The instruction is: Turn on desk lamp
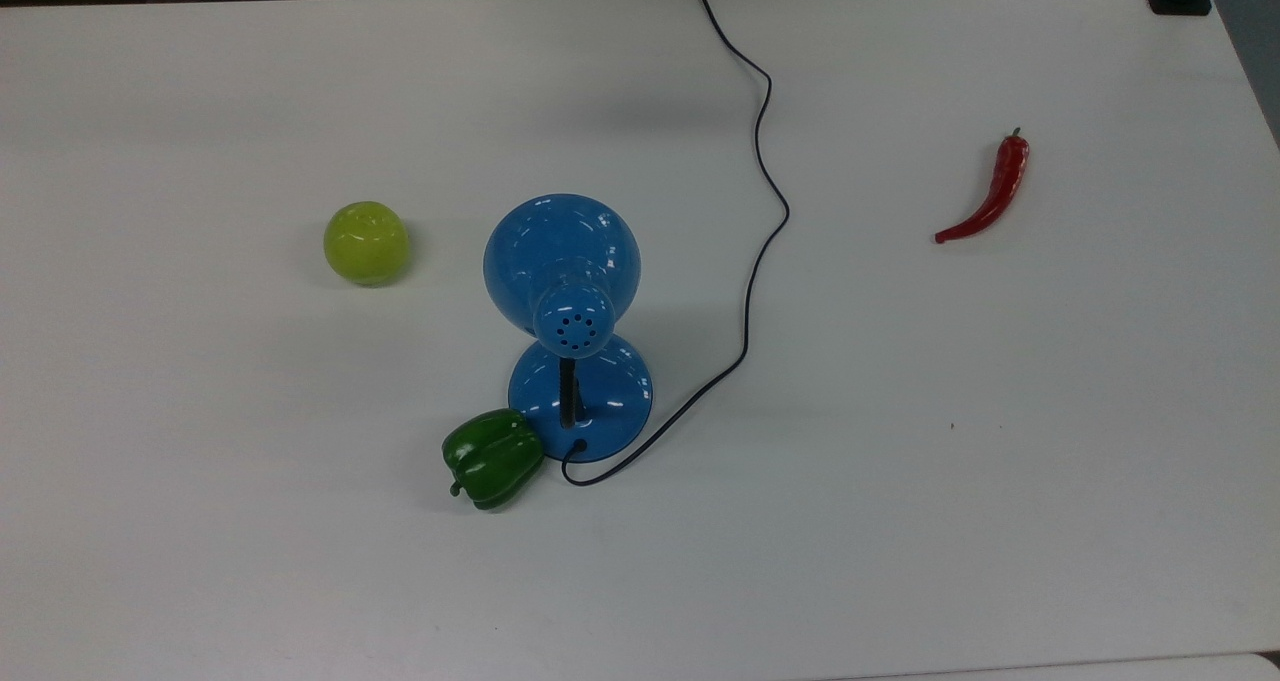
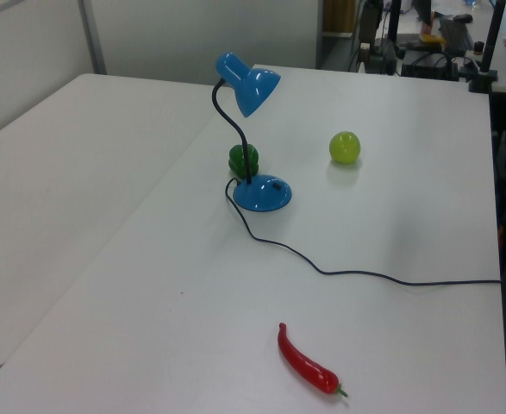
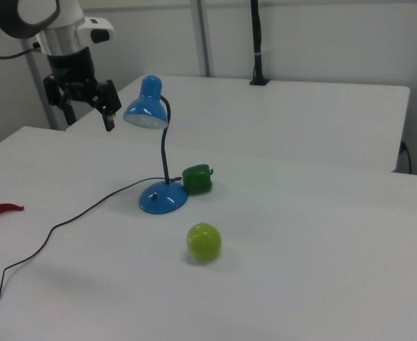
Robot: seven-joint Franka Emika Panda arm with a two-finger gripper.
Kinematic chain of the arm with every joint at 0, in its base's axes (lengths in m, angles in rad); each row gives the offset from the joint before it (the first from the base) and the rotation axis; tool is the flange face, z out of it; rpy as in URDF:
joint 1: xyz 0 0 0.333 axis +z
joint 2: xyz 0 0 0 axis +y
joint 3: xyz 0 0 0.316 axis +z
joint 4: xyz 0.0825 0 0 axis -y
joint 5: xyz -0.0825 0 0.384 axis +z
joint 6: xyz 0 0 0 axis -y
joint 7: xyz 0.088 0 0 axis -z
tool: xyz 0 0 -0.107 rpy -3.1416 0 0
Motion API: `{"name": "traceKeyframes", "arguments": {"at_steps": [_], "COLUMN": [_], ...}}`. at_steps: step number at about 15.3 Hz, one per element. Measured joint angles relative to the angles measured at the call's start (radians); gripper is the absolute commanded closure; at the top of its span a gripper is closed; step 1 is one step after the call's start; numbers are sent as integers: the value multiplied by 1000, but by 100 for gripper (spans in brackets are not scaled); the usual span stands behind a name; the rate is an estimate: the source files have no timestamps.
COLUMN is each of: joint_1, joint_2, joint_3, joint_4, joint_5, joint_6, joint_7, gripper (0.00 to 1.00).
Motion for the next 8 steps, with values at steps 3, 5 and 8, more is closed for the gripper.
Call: {"name": "traceKeyframes", "arguments": {"at_steps": [3, 5, 8], "joint_1": [-4, -5, -7], "joint_2": [0, 0, 0], "joint_3": [-2, -2, -2], "joint_4": [0, 0, 0], "joint_5": [0, 0, 0], "joint_6": [0, 1, 1], "joint_7": [-13, -14, -14], "gripper": [0, 4, 16]}}
